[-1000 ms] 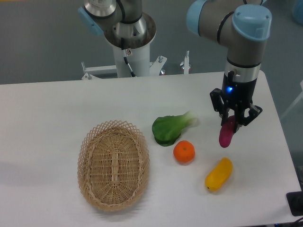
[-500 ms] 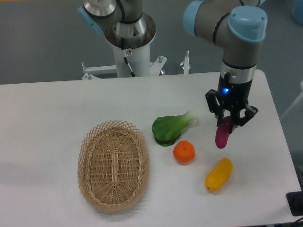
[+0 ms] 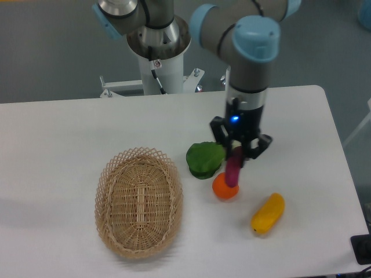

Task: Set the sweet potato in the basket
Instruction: 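Carry the held sweet potato over the wicker basket, then lower the sweet potato into the basket and open the gripper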

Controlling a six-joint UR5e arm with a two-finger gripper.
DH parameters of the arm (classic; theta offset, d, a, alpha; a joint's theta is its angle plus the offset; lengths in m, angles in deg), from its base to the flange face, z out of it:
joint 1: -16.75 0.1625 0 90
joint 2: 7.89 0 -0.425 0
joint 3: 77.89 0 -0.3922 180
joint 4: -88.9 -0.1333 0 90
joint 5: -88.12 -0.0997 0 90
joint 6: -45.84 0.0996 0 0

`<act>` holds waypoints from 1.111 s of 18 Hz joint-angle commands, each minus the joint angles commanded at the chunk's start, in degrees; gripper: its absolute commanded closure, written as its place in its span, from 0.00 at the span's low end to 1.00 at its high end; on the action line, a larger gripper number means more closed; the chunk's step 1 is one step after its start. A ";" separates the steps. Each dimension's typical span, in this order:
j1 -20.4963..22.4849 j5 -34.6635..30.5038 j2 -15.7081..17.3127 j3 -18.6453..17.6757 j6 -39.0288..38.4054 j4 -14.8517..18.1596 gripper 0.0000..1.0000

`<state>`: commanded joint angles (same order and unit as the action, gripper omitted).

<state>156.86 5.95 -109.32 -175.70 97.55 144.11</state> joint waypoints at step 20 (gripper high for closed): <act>-18.29 -12.32 -10.90 -4.58 -16.12 -9.06 0.62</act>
<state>138.57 -6.36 -120.22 -180.28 81.43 135.05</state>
